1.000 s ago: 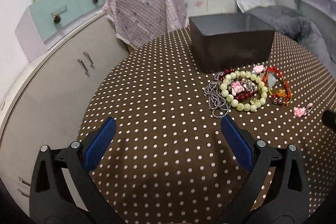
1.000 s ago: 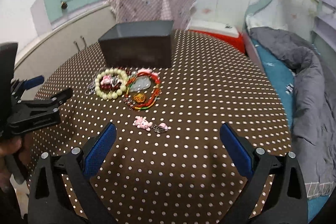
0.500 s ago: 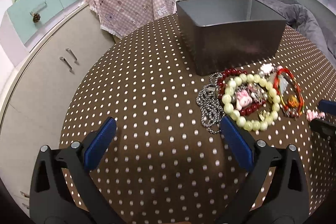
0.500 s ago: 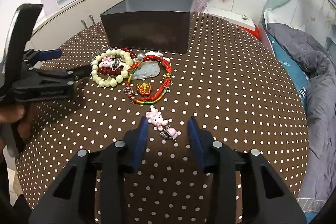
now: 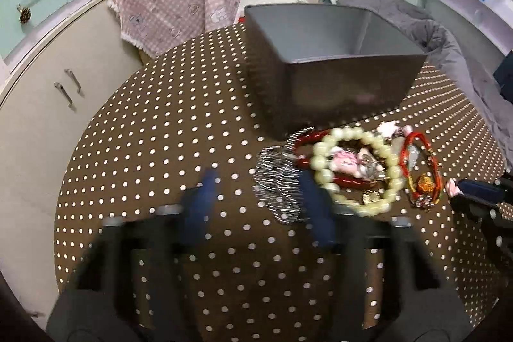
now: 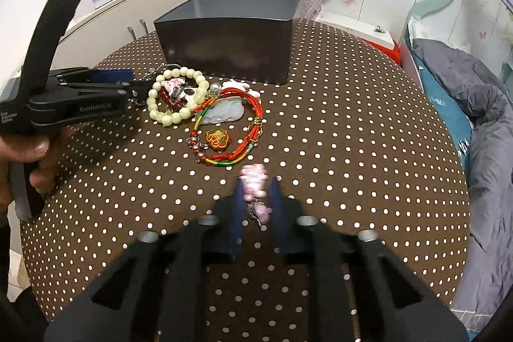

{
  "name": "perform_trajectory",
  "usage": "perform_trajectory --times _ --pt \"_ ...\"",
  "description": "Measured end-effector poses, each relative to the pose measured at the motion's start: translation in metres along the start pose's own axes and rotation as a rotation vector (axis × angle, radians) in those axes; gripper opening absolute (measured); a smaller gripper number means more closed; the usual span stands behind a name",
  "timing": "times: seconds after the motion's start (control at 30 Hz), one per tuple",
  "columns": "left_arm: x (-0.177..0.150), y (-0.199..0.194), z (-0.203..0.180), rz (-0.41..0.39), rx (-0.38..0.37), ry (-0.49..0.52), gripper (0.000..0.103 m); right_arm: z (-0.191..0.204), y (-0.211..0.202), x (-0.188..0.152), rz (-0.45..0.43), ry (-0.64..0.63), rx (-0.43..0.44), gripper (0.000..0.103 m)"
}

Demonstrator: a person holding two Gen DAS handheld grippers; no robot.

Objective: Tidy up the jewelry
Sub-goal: 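Lower the left tool to the silver chain and close on it, then carry the silver chain into the grey box and open the left tool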

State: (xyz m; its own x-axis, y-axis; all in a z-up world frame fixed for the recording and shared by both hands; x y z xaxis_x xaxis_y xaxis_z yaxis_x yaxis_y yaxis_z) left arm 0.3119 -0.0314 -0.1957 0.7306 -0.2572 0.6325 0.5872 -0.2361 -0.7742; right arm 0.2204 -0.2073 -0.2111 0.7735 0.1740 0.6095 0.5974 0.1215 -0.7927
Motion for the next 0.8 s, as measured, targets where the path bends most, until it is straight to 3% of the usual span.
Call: perform_trajectory --times 0.17,0.57,0.8 --pt "-0.002 -0.007 0.009 -0.014 -0.077 -0.051 0.007 -0.001 -0.005 0.000 0.000 -0.009 0.012 0.012" --pt "0.009 -0.070 0.023 -0.139 -0.099 -0.040 0.007 -0.013 -0.045 0.025 -0.093 -0.003 0.056 0.012" --pt "0.044 -0.125 0.012 -0.286 -0.125 0.022 0.007 -0.011 -0.082 0.079 -0.223 -0.069 0.064 0.012"
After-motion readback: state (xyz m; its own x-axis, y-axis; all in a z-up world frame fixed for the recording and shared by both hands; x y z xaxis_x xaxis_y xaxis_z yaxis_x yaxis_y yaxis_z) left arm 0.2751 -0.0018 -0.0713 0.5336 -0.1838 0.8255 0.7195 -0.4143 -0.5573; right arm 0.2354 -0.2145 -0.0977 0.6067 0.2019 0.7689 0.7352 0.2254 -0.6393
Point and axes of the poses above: each gripper's, at about its wrist camera, not at the fingertips, and y roughly the way its jaws point, z to its left, x to its top, the point moved 1 cm from there along y, roughly the way its jaws point, and after that the axes turned 2 degrees about -x, right-handed, at the moved point
